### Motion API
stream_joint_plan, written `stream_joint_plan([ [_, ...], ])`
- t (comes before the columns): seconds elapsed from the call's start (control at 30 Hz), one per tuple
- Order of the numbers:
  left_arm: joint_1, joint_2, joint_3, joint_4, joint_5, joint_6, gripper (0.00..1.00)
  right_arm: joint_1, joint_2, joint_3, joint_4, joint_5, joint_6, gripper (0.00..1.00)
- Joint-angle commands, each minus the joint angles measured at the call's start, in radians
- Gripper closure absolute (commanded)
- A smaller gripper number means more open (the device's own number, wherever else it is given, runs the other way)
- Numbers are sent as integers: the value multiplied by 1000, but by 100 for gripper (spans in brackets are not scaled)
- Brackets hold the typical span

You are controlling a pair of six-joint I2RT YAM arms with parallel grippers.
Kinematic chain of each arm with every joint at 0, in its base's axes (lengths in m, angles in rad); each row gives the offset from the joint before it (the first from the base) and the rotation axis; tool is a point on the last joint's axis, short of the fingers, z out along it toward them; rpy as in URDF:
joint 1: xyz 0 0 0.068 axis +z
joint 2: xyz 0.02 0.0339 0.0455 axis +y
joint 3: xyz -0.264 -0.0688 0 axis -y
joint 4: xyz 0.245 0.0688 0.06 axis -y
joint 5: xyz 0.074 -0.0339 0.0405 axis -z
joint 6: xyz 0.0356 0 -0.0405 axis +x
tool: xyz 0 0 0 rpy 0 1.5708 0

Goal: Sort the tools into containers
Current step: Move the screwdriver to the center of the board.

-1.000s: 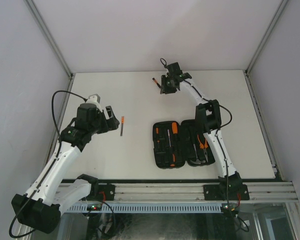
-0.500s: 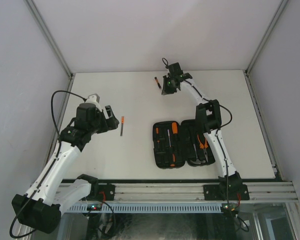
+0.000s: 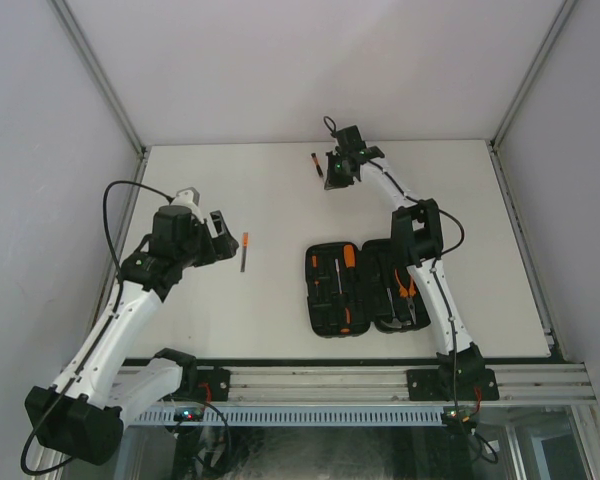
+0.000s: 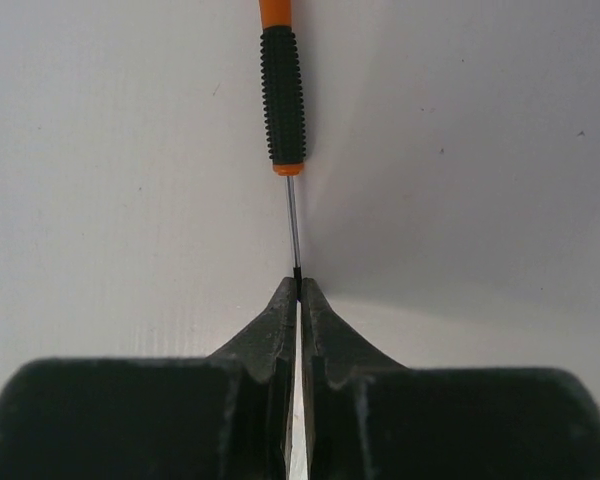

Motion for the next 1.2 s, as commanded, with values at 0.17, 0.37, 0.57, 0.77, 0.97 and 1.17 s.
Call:
stream_joint_plan([
  [0.17, 14, 4, -13, 32, 25, 5, 15, 28, -152, -194, 60, 13, -96, 100],
  [0.37, 17, 4, -15, 33, 34, 4, 15, 59, -294, -423, 124, 8, -158, 100],
  [0.57, 18, 3, -16, 35, 40, 4, 15, 109, -463, -693, 195, 45, -187, 100],
  [0.77, 19, 0, -19, 37, 44, 4, 15, 117, -571, -888, 264, 51, -130, 94],
  [0.97, 19, -1, -21, 39, 47, 2, 15, 114, -545, -852, 254, 26, -125, 70],
  [1.17, 20, -1, -21, 39, 47, 4, 15, 115, -463, -705, 194, 52, -138, 66],
])
